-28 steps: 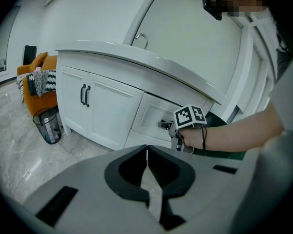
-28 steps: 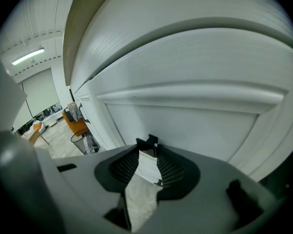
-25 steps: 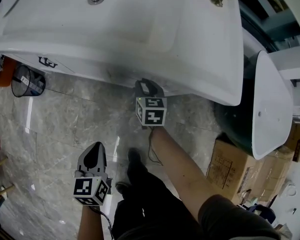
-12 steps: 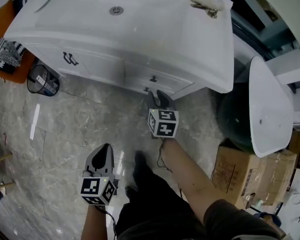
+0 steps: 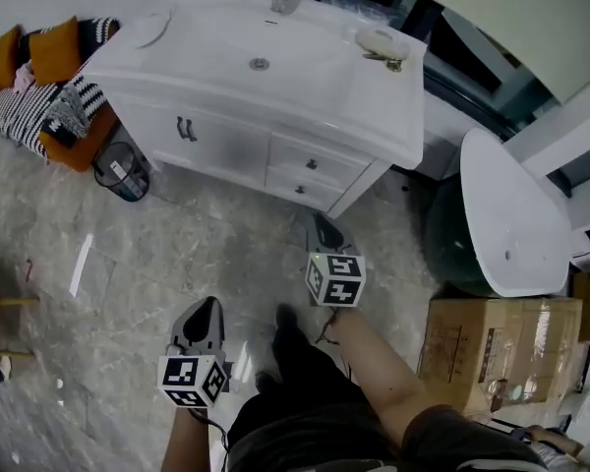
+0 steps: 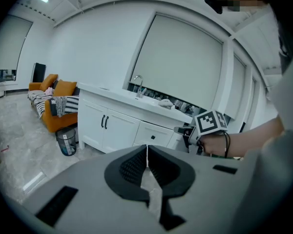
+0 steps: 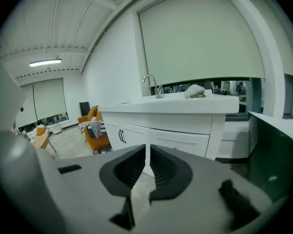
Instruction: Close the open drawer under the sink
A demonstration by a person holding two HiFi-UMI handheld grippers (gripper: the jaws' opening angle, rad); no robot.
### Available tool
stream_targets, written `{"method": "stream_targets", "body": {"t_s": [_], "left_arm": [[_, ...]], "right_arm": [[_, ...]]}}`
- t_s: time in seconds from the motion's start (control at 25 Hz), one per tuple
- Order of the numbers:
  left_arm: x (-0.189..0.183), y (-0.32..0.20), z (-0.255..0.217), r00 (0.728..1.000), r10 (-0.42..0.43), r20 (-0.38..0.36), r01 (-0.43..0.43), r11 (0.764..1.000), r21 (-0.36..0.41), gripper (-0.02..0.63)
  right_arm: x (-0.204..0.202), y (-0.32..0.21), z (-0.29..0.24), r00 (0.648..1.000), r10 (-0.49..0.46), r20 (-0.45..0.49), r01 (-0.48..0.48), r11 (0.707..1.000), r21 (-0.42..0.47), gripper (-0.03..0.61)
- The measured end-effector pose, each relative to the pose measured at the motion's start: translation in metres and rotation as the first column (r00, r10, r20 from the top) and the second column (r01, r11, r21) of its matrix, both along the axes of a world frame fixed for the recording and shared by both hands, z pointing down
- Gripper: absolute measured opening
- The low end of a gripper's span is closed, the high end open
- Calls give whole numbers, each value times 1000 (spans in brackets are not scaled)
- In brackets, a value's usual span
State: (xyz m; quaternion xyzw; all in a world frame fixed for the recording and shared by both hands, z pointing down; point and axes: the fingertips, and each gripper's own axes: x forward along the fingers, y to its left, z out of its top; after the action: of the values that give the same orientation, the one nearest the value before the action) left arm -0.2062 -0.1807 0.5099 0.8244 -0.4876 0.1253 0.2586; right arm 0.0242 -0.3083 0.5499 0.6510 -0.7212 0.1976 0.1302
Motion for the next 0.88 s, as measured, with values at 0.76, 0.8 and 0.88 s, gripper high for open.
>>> {"method": "stream_targets", "body": {"t_s": [0.76,0.8,0.88], "left_arm": [[17,155,-110,997,79,-19,-75,987,141,19],[22,160,-116,997,78,-18,-75,985,153,18],[33,172,-126,997,69,-15,-66,982,176,18]], "right_arm": [[-14,215,-141,996,-88,6,87,990,110,40],[-12,220,-148,995,-102,1,101,987,122,40],[-6,233,-160,992,-124,-4,123,982,144,40]]}}
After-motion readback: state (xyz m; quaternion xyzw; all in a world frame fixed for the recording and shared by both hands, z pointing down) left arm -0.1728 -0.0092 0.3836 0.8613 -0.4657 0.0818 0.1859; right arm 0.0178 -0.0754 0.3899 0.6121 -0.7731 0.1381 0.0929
